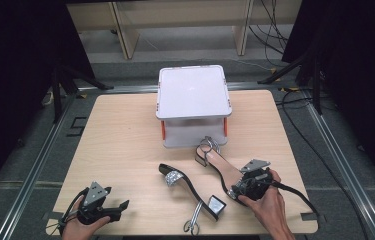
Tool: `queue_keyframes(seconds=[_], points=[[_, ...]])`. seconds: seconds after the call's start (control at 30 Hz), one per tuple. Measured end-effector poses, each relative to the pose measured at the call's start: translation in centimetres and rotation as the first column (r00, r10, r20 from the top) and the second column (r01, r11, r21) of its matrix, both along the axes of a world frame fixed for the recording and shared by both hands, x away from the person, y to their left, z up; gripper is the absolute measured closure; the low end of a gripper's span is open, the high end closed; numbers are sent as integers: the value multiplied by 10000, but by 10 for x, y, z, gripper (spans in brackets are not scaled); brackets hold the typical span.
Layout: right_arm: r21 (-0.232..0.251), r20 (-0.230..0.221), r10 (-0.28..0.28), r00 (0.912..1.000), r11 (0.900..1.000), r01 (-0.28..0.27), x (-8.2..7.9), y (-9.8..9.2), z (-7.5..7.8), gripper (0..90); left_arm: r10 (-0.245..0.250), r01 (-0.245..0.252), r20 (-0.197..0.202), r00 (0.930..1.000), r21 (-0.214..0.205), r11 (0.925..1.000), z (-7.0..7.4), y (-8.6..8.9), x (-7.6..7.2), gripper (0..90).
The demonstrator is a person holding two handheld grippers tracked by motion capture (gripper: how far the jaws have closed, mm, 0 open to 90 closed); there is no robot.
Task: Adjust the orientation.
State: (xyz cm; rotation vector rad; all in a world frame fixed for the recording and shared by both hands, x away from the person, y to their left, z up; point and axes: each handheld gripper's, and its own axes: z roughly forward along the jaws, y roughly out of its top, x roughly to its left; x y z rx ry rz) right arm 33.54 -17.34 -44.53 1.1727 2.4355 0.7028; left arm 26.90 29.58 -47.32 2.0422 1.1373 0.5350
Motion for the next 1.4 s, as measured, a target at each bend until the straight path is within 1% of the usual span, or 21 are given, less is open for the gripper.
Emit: queue_keyframes(seconds=[0.03,0.1,0.23,0.37,0.4,0.43,0.47,0.5,0.6,0.77,0.83,0.87,0.97,1.0,1.07,1.1,1.13,1.23,1.27,1.33,1.4], points=[[-58,-100,-14,9999,10000,14,0,-2,0,188,45,-45,17,10000,-231,9997,0,-1,-1,193],[76,-263,192,9995,9998,-190,-1,-6,1,250,-3,3,3,10000,-22,10000,0,0,0,193],[287,-662,-114,9977,9995,133,3,-16,-2,257,72,-71,17,10000,-360,9993,0,-2,-1,193],[223,-443,-344,9984,9991,354,7,-32,2,285,57,-56,48,10000,-231,9997,0,-1,0,193],[-87,10,-661,9978,9978,661,11,-43,5,314,35,-35,19,10000,-112,9999,0,0,0,193],[-87,10,-661,9978,9978,661,11,-43,5,314,12,-12,6,10000,-106,9999,0,-1,0,193],[112,-135,-1081,9941,9941,1082,13,-48,6,285,-15,15,1,10000,-89,10000,0,-1,0,193],[892,-435,-1167,9922,9887,1202,13,-53,7,294,6,-5,13,10000,-119,9999,0,-1,0,193],[1742,-284,-702,9971,9819,741,8,-51,10,277,27,-27,11,10000,-159,9999,-1,-1,0,193],[2303,-718,-623,9955,9700,773,9,-35,7,243,27,-27,24,10000,-262,9997,-1,-2,0,193],[2108,-1033,-844,9911,9719,1047,12,-29,1,241,22,-22,15,10000,-56,10000,0,0,0,193],[1978,-928,-650,9936,9768,824,15,-29,-2,244,34,-34,23,10000,-148,9999,0,-1,0,193],[2063,-1175,-424,9922,9763,662,22,-28,-6,351,-3,3,27,10000,-129,9999,-1,-1,0,193],[2130,-1262,-793,9888,9714,1050,21,-25,-6,370,3,-3,17,10000,-79,10000,-1,-1,0,193],[1908,-1361,-591,9889,9780,847,27,-27,-6,404,19,-19,24,10000,-79,10000,0,-1,0,193],[1997,-1609,-693,9845,9746,1012,28,-26,-5,430,8,-8,23,10000,-57,10000,0,-1,0,193],[2116,-1542,-689,9856,9721,1011,29,-28,-5,458,37,-35,52,10000,-269,9996,0,-1,0,193],[2570,-1538,-708,9856,9602,1090,36,-38,0,533,-14,14,29,10000,-137,9999,0,-1,0,193],[3010,-1898,-676,9795,9456,1236,43,-48,3,581,8,-7,23,10000,-255,9997,-1,-2,0,193],[2895,-1925,-566,9797,9506,1118,54,-59,4,602,-8,8,22,10000,-58,10000,0,-1,0,193],[2908,-1913,-590,9798,9500,1140,58,-61,4,608,33,-32,47,10000,-245,9997,-1,-2,0,193]])
